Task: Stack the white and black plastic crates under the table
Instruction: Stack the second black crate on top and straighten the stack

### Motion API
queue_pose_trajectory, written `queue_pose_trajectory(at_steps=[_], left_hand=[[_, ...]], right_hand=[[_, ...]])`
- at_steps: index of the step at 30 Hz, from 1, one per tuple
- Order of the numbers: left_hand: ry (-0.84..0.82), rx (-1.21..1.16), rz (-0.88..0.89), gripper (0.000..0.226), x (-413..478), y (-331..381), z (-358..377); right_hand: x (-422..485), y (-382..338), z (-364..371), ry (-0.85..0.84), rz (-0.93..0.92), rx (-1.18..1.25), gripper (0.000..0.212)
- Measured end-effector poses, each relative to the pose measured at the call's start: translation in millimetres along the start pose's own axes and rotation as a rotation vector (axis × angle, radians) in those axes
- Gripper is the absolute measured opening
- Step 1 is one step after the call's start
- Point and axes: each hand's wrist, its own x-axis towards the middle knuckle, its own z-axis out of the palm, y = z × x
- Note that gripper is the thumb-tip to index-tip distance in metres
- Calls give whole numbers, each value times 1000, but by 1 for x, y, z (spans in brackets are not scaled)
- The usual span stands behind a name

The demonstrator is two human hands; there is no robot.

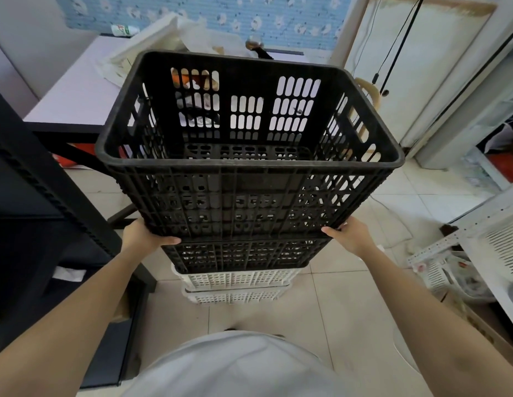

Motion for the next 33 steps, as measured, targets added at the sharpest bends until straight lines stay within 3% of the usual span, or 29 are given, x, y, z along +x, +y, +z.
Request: queue_pose_trajectory(at_steps=[13,17,20,22,26,30,33], left_hand=[[24,-179,-72,72,-9,-2,10],[-53,-241,-111,75,-19,-20,17],[-140,-251,-177,97,-25,-56,36],[-189,-195,-194,98,-20,-80,56],[-208,-21,-198,94,-11,-97,93],[-234,6,-118,93,16,-119,138],[-234,25,-53,79,50,-143,170]], right_hand=[[1,7,3,-13,-56,-11,48],[-14,15,7,-32,-29,170,54],[-16,42,25,10,87,354,56],[-14,62,43,29,189,407,59],[-6,95,87,-156,300,213,80],[10,110,131,-331,311,181,89],[20,119,169,-333,273,182,92]])
